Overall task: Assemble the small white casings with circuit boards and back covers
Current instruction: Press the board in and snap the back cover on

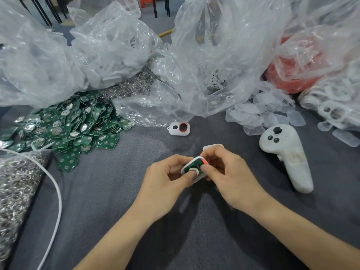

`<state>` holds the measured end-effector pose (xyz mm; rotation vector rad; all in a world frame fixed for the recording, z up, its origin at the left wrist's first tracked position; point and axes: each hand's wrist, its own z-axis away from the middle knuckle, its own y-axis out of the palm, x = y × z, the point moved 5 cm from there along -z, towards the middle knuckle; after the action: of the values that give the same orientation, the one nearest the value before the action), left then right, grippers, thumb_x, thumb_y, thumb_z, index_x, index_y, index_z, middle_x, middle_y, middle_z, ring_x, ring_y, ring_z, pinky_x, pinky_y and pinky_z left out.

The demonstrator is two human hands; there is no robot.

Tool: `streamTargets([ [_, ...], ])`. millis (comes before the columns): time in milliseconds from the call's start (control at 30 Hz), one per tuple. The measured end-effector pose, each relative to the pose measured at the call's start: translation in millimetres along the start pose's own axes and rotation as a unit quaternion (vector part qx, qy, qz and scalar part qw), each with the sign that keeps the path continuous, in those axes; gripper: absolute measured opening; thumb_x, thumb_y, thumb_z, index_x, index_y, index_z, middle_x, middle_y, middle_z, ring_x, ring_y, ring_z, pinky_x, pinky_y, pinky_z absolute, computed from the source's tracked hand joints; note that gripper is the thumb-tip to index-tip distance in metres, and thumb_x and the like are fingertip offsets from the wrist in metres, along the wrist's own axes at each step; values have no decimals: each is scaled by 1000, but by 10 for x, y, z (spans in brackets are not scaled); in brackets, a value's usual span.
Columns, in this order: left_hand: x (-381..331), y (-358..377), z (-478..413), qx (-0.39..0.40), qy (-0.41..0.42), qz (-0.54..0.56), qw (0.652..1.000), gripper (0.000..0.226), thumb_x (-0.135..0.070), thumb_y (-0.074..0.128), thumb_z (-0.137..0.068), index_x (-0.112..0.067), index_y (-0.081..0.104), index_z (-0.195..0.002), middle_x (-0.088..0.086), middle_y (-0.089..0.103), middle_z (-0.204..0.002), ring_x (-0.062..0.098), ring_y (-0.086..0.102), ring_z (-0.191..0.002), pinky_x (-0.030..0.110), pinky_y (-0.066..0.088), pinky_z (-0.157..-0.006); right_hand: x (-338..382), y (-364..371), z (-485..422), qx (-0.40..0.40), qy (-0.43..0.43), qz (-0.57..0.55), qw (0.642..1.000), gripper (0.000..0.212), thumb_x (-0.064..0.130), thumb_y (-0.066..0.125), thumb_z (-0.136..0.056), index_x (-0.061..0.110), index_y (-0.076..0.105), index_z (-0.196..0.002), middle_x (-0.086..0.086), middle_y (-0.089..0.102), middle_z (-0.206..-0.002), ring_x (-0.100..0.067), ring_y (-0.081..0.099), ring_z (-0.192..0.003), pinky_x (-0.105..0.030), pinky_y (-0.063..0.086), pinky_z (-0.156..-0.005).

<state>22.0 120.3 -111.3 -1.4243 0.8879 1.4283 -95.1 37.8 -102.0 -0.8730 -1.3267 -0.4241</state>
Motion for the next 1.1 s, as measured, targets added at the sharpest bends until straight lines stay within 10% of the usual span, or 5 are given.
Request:
streamTargets([
  [233, -26, -1, 7, 5, 2, 45, 999, 22, 5, 64, -85, -13, 71, -96, 7, 75, -86, 19, 72, -85, 26, 57, -77, 17, -40, 16, -12, 0, -47, 999, 13, 9, 69, -83, 22, 66, -83, 7, 67, -78, -8, 63, -72, -26, 53, -70],
  [500, -43, 41, 50, -14, 28, -50, 998, 21, -2, 67, -86, -21, 70, -93, -2, 75, -84, 21, 72, -85, 50, 55, -85, 80, -22, 51, -50, -30, 42, 997, 16, 7, 68, -84, 18, 60, -75, 6, 61, -70, -4, 56, -63, -14, 44, -63],
  [767, -126, -5, 49, -40, 52, 64, 996, 23, -3, 66, -84, -18, 70, -100, 5, 75, -92, 15, 70, -86, 27, 57, -79, 222, -277, 17, 3, -90, -56, 994, 11, 21, 68, -83, 20, 66, -94, 2, 69, -93, -11, 67, -87, -19, 51, -78],
  [933, -17, -112, 6, -62, -26, 205, 976, 28, 6, 49, -93, -12, 69, -101, 11, 73, -91, 31, 72, -86, 30, 57, -74, -30, -366, -125, -1, -100, 290, 952, 51, 14, 72, -83, 20, 54, -130, 4, 54, -132, -14, 40, -133, -6, 18, -106],
  [1100, 16, -141, -12, -59, -62, 199, 976, 27, 4, 48, -94, -11, 69, -104, 13, 73, -95, 31, 72, -87, 28, 58, -72, -61, -361, -147, -39, -111, 287, 951, 36, 18, 78, -77, 14, 68, -112, 2, 62, -109, -17, 56, -105, -16, 37, -89],
])
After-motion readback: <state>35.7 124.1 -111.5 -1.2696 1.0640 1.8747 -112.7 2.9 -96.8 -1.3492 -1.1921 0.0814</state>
